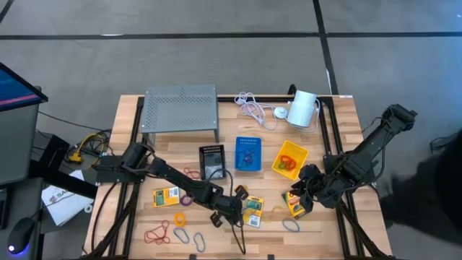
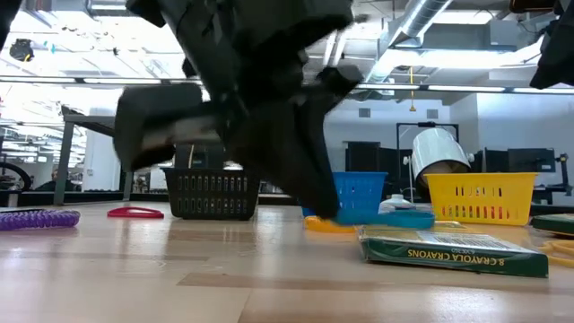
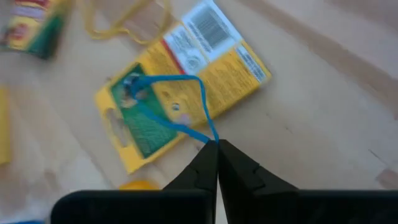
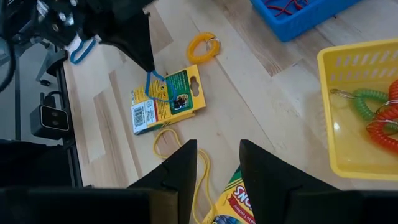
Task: Pick & Place Office Desk Supplies
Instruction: Put the blue rubber band into the blue basket
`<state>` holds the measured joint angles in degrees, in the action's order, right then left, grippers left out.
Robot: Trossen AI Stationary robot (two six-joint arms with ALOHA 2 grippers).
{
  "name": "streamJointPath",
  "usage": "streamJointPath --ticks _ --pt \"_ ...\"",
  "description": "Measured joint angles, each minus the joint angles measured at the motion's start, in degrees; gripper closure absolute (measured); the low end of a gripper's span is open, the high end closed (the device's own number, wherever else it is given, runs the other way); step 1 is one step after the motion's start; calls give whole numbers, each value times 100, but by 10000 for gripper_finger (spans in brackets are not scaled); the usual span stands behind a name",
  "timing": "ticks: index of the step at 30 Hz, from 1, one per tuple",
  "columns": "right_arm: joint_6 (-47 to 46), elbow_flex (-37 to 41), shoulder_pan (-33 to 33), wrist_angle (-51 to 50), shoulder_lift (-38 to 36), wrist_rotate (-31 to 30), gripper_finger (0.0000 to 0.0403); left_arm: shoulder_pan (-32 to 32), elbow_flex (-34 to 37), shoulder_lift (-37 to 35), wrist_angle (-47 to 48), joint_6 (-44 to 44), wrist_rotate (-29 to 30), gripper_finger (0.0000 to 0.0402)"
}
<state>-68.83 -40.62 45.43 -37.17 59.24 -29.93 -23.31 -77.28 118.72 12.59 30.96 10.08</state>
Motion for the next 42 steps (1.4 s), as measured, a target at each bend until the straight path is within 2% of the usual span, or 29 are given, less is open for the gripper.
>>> streamJointPath --ticks 9,15,20,28,34,42 --pt "32 0 0 -3 0 7 286 54 22 -833 52 -500 10 401" --pt "47 0 43 -4 0 7 286 199 401 -1611 -103 -1002 12 401" --pt "42 0 173 12 -2 -3 286 350 954 -2297 -391 -1407 105 401" --pt "36 -2 219 90 -2 -42 286 867 2389 -3411 -1751 -2418 154 401" --pt "45 -2 219 16 -2 -67 286 1161 3141 -4082 -2097 -3080 211 401" --pt "45 -2 171 -361 -2 -956 286 1296 3399 -4378 -2342 -3445 307 401"
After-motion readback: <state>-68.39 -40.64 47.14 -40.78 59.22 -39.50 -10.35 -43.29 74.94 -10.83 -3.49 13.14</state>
